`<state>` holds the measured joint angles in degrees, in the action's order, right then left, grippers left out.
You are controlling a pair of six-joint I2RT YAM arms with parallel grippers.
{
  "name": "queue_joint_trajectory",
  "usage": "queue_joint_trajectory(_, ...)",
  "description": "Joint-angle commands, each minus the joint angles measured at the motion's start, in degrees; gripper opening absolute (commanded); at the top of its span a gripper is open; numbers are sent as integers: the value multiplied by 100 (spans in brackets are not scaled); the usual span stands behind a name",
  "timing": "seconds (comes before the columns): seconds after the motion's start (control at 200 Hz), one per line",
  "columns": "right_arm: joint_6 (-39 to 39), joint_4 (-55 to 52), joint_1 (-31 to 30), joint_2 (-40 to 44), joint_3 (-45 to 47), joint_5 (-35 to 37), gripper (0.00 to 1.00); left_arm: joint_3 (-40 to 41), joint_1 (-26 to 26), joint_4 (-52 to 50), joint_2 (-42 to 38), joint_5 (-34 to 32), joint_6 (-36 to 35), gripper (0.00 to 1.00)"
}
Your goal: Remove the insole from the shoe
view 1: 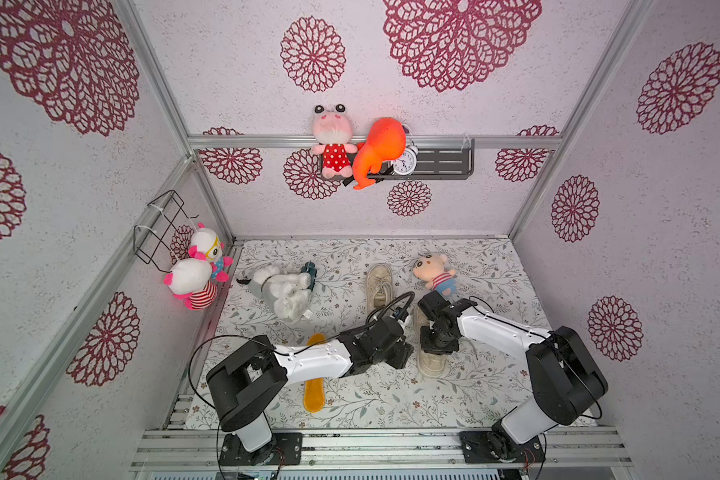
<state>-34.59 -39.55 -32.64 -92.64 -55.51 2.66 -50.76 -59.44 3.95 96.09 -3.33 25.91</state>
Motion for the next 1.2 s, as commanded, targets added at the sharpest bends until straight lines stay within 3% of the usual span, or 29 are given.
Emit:
queue_joint_trajectory(0.0, -73, 446, 12, -671, 212, 128, 14, 335, -216, 1128, -179, -9, -728, 65)
queue_joint_trajectory(0.1, -193, 360, 12, -424, 72, 123, 0, 589, -482, 1570, -124, -18, -1145, 72)
queue_joint_trajectory(0.2, -411, 295, 21, 61, -153, 10, 0, 806, -692, 2025, 14, -110, -1355, 84)
queue_joint_trajectory(0.26, -570, 313, 21, 282, -289, -122, 0, 882, -753, 2312, 168, -59, -1441, 100)
queue_joint_trajectory(0.445, -839, 240, 29, 642, -536, -261, 0, 860, -762, 3155, 610, -134, -1375, 98)
queue_joint_trajectory(0.865, -1045, -232, 48, 1319, -655, -449, 0, 465, -666, 3737, 1494, -1478, -2005, 98)
queue_joint_trajectory(1.031, -1063, -332, 69, 1463, -551, -428, 0, 365, -630, 4076, 1588, -1500, -2063, 91)
queue_joint_trajectory(1.156, -1065, -234, 154, 1461, -397, -448, 0, 595, -648, 4673, 1586, -1301, -2115, 100)
queue_joint_trajectory(1.196, -1076, -176, 170, 1436, -382, -465, 0, 636, -660, 4720, 1588, -1291, -2117, 98)
